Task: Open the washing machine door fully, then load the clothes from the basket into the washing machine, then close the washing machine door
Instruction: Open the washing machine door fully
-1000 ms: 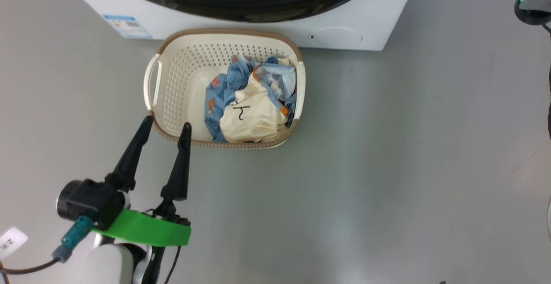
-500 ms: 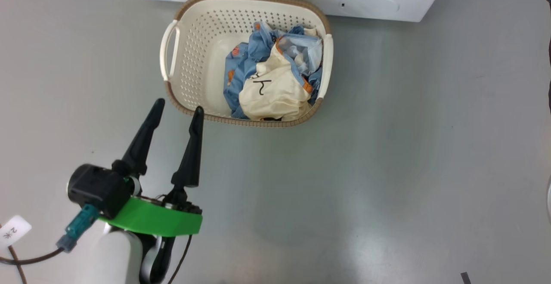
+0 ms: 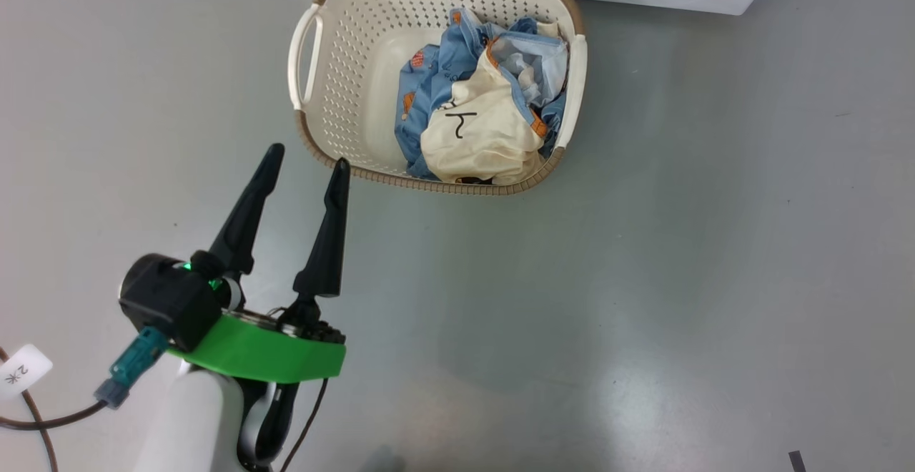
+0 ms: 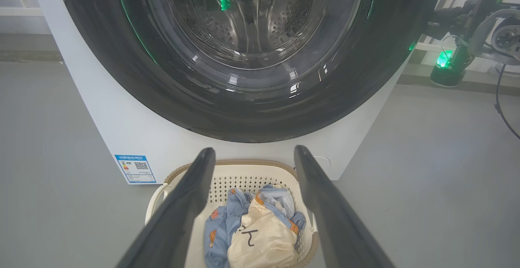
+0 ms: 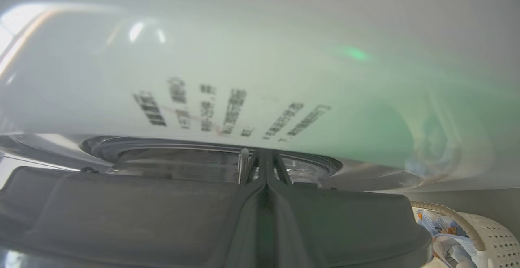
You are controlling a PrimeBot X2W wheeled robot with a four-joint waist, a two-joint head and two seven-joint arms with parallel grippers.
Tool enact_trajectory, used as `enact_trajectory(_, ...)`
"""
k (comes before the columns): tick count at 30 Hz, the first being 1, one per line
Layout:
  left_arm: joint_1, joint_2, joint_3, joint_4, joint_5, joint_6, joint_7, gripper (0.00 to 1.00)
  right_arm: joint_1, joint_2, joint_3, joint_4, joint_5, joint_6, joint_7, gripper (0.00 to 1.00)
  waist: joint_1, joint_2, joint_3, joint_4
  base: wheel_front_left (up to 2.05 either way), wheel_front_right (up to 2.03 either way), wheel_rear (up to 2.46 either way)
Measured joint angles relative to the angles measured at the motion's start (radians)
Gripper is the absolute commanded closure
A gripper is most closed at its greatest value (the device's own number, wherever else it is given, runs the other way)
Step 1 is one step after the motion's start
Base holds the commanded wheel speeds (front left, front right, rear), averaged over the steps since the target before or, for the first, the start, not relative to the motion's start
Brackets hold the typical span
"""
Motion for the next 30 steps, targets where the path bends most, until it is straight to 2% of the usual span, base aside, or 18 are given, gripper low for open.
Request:
enact_trajectory(3,0.0,0.0,0.0,0.0,-0.001,0.0,0.0,0.0,-0.008,0.0,-0.007,0.004,-0.009,0.0,0.015,1.0,0.0,0.0,0.005,0.003,0.0,0.0,0.0)
enact_trajectory(12,0.0,-0.003,0.002,-0.003,-0.001,0.005,0.0,0.0,0.027,-0.015,-0.013,-0.039,-0.004,-0.002,0.202,1.0,0.0,0.0,-0.014,-0.001,0.0,0.0,0.0)
enact_trajectory(21,0.0,-0.005,0.014,-0.011,0.001,0.004,0.0,0.0,0.089,0.003,-0.031,-0.072,0.0,-0.002,0.32,1.0,-0.0001,0.0,-0.04,-0.016,0.0,0.0,0.0)
enact_trajectory(30,0.002,-0.006,0.019,-0.019,0.004,0.003,0.0,0.0,0.167,0.075,-0.053,-0.095,0.014,-0.002,0.533,1.0,-0.0001,0.0,-0.066,-0.02,0.0,0.0,0.0)
